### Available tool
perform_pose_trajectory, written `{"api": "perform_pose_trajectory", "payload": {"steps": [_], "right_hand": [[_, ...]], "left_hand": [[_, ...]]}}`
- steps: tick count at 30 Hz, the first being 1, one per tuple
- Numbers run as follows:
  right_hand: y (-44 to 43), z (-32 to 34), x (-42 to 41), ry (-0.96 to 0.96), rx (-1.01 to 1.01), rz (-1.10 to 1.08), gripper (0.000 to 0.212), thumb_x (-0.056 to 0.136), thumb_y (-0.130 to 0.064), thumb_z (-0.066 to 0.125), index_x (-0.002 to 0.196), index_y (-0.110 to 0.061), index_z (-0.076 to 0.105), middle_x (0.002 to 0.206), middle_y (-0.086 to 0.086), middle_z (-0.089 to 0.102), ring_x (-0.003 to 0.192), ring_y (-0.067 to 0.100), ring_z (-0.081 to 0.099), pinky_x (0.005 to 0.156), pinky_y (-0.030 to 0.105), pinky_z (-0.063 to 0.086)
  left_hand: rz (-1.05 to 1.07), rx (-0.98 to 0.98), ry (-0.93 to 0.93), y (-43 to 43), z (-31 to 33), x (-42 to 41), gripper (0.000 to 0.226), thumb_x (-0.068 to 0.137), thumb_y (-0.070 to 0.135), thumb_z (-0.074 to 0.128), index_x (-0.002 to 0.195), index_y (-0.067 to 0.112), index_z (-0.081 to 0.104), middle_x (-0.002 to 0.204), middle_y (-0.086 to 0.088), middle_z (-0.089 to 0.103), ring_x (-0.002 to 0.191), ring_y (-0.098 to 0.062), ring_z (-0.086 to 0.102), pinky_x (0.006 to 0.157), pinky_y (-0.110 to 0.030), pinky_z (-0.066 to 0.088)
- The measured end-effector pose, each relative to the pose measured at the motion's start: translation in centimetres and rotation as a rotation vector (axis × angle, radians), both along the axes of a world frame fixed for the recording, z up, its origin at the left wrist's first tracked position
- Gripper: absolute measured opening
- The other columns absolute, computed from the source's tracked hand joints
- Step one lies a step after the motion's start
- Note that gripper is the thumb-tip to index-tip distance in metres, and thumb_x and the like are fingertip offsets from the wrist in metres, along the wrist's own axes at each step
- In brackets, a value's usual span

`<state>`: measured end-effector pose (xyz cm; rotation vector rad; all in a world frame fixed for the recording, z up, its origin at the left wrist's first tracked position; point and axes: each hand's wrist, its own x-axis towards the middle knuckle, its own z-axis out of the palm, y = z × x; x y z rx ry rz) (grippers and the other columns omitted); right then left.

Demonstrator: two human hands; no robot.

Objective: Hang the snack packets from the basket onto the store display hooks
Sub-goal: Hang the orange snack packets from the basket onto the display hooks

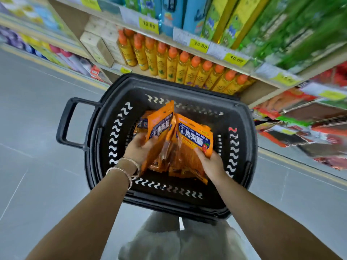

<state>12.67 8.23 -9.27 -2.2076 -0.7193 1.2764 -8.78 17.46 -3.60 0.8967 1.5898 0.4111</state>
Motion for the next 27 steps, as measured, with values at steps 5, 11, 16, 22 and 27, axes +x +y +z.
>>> {"api": "perform_pose_trajectory", "payload": {"steps": [5, 11, 16, 22, 27], "right_hand": [[-2.6, 7.5, 3.2, -0.247, 0.242, 0.043, 0.038, 0.094, -0.045, 0.048, 0.117, -0.019, 0.061, 0.105, 0.005, 0.067, 0.097, 0.023, 0.061, 0.078, 0.028, 0.044], [-6.4, 15.9, 8.8, -0.257, 0.588, -0.277, 0.026, 0.095, -0.022, 0.054, 0.121, -0.018, 0.059, 0.1, -0.019, 0.061, 0.096, 0.002, 0.058, 0.075, 0.004, 0.037], [-10.5, 22.7, 15.1, -0.271, 0.772, -0.482, 0.012, 0.095, -0.022, 0.054, 0.1, -0.025, 0.064, 0.09, -0.022, 0.063, 0.089, -0.004, 0.056, 0.071, 0.005, 0.037], [-15.1, 30.6, 23.5, -0.541, 0.822, -0.438, 0.033, 0.097, -0.035, 0.048, 0.066, -0.026, 0.052, 0.056, -0.016, 0.044, 0.056, 0.004, 0.041, 0.053, 0.023, 0.029], [-16.7, 37.8, 29.7, -0.621, 1.064, -0.409, 0.008, 0.096, -0.026, 0.053, 0.104, -0.024, 0.056, 0.09, -0.015, 0.058, 0.078, -0.004, 0.051, 0.064, 0.001, 0.033]], "left_hand": [[-0.146, 0.208, 0.025, -0.5, 6.4, 2.6, 0.009, 0.091, 0.039, 0.055, 0.085, 0.032, 0.059, 0.094, 0.006, 0.066, 0.087, -0.009, 0.062, 0.08, -0.028, 0.045], [-0.273, 0.481, -0.083, -1.3, 14.4, 9.0, 0.011, 0.094, 0.026, 0.052, 0.092, 0.036, 0.056, 0.101, -0.005, 0.066, 0.101, -0.022, 0.061, 0.085, -0.036, 0.046], [-0.304, 0.661, -0.183, -3.1, 20.5, 16.3, 0.005, 0.091, 0.025, 0.059, 0.087, 0.027, 0.061, 0.085, 0.01, 0.067, 0.085, -0.008, 0.062, 0.08, -0.026, 0.048], [-0.282, 0.837, -0.28, -6.9, 28.0, 24.6, 0.018, 0.093, 0.035, 0.054, 0.105, 0.023, 0.061, 0.109, -0.006, 0.065, 0.09, -0.009, 0.058, 0.087, -0.017, 0.046], [-0.231, 0.974, -0.385, -8.9, 33.9, 30.4, 0.011, 0.093, 0.028, 0.055, 0.097, 0.022, 0.063, 0.096, 0.0, 0.066, 0.087, -0.012, 0.06, 0.066, -0.01, 0.042]]}}
